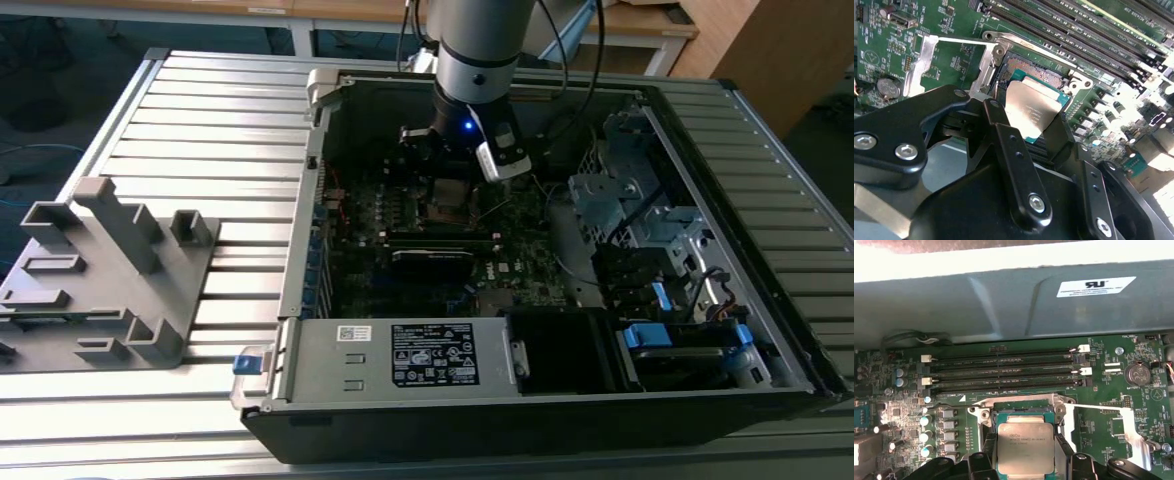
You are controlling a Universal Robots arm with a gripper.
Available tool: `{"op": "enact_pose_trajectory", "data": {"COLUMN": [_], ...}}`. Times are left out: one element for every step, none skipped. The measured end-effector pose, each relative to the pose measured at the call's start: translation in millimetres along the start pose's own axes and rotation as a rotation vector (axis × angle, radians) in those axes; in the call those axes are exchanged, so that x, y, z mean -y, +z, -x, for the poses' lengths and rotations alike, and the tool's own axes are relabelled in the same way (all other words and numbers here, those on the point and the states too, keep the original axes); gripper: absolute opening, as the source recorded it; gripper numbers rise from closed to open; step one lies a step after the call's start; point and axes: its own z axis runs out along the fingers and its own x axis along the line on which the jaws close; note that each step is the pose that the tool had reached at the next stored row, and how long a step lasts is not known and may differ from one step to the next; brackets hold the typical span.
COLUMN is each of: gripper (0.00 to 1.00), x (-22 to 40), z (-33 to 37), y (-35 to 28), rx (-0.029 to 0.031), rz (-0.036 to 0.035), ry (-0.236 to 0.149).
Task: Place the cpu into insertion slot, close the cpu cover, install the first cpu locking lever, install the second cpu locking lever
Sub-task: 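Place the cpu into insertion slot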
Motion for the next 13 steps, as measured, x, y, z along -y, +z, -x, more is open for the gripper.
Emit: {"op": "enact_pose_trajectory", "data": {"gripper": [0.54, 0.54, 0.54, 0.54, 0.54, 0.54, 0.54, 0.54, 0.54, 0.54, 0.54, 0.54, 0.54], "x": [0.0, 0.0, 0.0, 0.0, 0.0, 0.0, 0.0, 0.0, 0.0, 0.0, 0.0, 0.0, 0.0], "z": [0.0, 0.0, 0.0, 0.0, 0.0, 0.0, 0.0, 0.0, 0.0, 0.0, 0.0, 0.0, 0.0], "y": [0.0, 0.0, 0.1, 0.1, 0.1, 0.1, 0.0, 0.1, 0.1, 0.1, 0.2, 0.3, 0.3], "rx": [0.0011, 0.0021, 0.0023, 0.0024, 0.0025, 0.0025, 0.0025, 0.0025, 0.0029, 0.0040, 0.0053, 0.0065, 0.0066], "rz": [0.0002, 0.0004, 0.0005, 0.0005, 0.0005, 0.0005, 0.0005, 0.0006, 0.0006, 0.0008, 0.0010, 0.0013, 0.0013], "ry": [0.015, 0.029, 0.032, 0.033, 0.033, 0.033, 0.034, 0.034, 0.039, 0.055, 0.072, 0.087, 0.091]}}
